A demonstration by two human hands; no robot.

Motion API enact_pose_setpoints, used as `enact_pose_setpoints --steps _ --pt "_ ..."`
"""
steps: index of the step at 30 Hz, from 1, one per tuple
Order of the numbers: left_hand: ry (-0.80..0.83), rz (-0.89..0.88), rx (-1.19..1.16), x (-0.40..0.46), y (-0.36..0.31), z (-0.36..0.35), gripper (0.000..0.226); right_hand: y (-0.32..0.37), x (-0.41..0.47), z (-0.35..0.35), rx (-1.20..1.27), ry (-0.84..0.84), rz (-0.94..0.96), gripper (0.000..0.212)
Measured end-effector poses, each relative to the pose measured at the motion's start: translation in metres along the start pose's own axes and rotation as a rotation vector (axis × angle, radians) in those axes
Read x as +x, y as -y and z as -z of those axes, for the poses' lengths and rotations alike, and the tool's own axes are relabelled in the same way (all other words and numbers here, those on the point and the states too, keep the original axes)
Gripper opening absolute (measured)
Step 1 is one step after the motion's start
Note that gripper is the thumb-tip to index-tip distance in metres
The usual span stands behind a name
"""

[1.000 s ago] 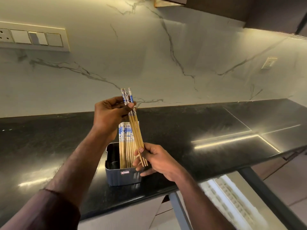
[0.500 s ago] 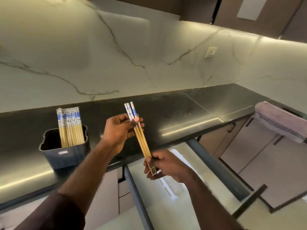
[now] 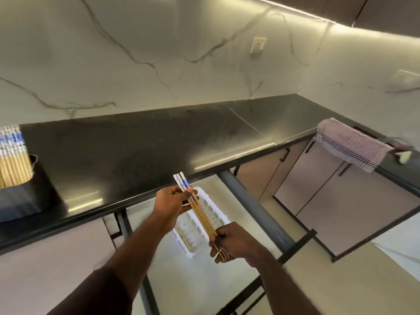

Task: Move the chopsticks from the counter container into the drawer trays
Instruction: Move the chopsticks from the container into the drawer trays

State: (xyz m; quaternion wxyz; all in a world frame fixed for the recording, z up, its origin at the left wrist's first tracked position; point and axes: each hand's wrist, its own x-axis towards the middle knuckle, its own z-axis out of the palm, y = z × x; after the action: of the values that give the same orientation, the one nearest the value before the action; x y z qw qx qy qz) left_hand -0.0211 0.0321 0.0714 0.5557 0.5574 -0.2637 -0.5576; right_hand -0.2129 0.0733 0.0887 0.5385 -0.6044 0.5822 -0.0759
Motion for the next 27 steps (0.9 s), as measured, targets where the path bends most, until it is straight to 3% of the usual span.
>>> enact_pose_setpoints --steps 8,16,21,27 --pt "-0.109 0.176 0.08 0.08 0.076 -0.007 0.003 -0.036 0.087 0.011 -0.032 0.032 -0.219 0.023" --pt "-0.231 0.249 0.321 0.136 0.124 0.013 0.039 -0.048 0.165 -0.01 0.07 0.099 -0.356 0.026" --pt "-0.261 0.208 0.55 0.15 0.142 0.016 0.039 -0.051 0.205 -0.022 0.108 0.072 -0.391 0.024" --pt "-0.114 0.087 1.035 0.153 0.162 0.021 0.041 -0.055 0.237 -0.043 0.108 0.064 -0.433 0.018"
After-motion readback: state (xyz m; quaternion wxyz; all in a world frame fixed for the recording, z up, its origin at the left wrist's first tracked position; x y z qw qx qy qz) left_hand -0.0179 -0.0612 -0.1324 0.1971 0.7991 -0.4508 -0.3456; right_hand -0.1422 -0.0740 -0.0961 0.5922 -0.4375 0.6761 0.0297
